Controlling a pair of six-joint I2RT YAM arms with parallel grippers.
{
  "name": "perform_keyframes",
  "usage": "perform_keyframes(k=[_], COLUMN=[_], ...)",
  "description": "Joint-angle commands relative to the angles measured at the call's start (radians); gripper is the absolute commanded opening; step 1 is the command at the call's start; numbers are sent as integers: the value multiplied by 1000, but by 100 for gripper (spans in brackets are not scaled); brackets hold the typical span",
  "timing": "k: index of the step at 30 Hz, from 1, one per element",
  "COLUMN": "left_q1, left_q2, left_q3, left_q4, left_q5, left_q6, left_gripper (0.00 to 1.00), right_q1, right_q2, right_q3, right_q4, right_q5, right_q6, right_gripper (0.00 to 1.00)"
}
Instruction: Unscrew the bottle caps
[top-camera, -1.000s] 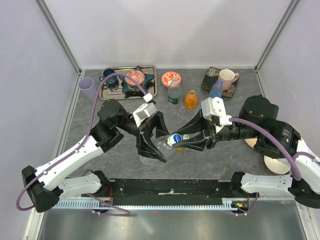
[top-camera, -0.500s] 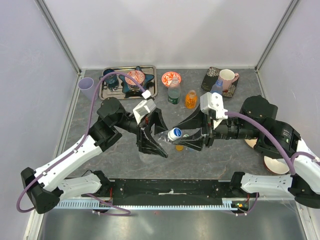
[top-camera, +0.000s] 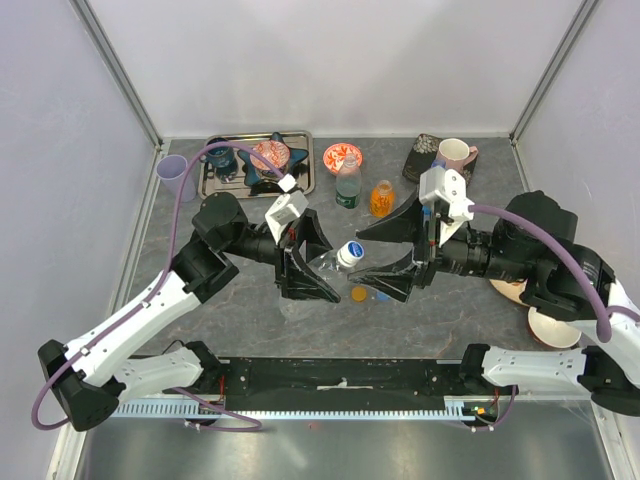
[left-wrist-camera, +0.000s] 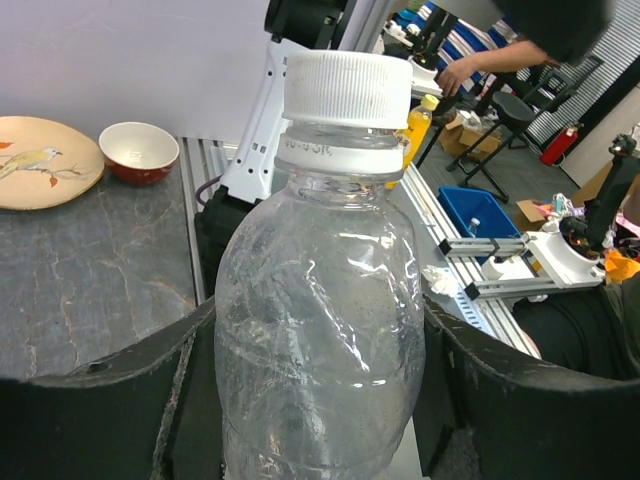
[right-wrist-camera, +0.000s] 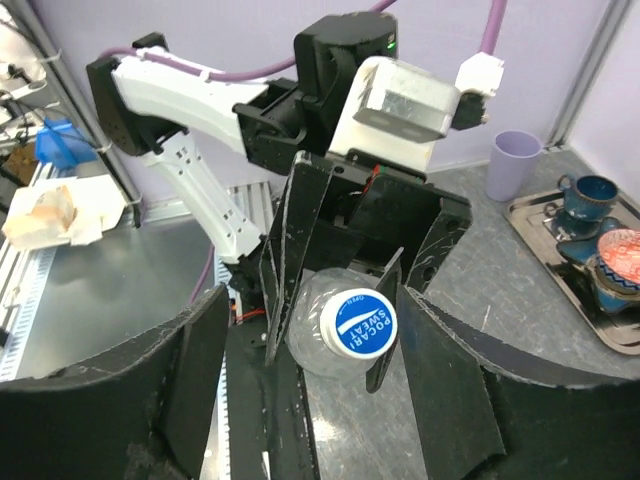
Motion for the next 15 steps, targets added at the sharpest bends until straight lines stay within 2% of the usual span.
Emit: perform_keyframes(k=[1, 4, 5, 8, 9, 14, 15], left_q1=[8, 8, 8, 5, 3, -29, -46], left_q2=[-20, -21, -26, -46, -50, -105, -113], left_q3=[34, 38, 40, 43, 44, 18, 12], left_q4=[-33, -45, -63, -111, -125, -137, -137], left_q5=[-32, -60, -75, -207, -304, -621, -729], left_q6=[47, 61, 80, 136, 153, 257, 272], left_gripper=[44, 45, 45, 45, 45, 45, 45], right_q1=[7, 6, 6, 7, 9, 7, 7], right_q2=[-4, 2, 6, 28, 41, 112, 132], right_q3=[46, 59, 66, 105, 120, 190, 195], right_q4=[44, 70, 71, 67, 59, -40, -53], right_q5=[158, 272, 374, 508, 539, 677, 711], right_q6=[42, 89, 107, 196, 221, 379, 397], right_gripper=[76, 79, 79, 80, 80, 79, 79])
